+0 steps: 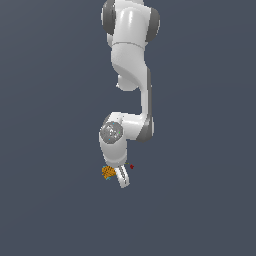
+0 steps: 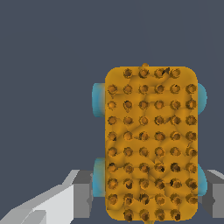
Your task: Pick up the object and move it to a goal position.
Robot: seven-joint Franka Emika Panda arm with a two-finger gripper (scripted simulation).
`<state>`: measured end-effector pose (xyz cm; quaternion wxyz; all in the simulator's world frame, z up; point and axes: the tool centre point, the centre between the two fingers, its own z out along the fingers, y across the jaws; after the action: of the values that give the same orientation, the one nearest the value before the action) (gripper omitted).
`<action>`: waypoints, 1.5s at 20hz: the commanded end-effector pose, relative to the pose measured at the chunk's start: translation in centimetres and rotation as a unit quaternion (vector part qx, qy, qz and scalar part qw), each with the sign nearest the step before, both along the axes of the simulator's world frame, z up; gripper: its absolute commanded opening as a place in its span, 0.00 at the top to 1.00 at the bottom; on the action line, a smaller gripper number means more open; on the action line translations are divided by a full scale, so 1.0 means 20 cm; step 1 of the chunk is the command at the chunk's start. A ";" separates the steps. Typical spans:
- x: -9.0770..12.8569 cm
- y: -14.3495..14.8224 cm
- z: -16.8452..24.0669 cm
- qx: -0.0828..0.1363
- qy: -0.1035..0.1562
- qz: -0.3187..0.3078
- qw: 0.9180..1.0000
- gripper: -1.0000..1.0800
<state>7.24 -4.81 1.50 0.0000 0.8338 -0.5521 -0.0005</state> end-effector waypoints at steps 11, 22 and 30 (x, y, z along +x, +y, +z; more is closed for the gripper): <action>-0.01 0.00 0.03 0.000 0.000 0.000 1.000 1.00; -0.10 0.01 0.29 0.001 0.000 0.000 1.000 1.00; -0.22 0.02 0.65 0.002 0.000 -0.001 1.000 1.00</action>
<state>3.40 -4.44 13.01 -0.0006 0.8335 -0.5525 -0.0016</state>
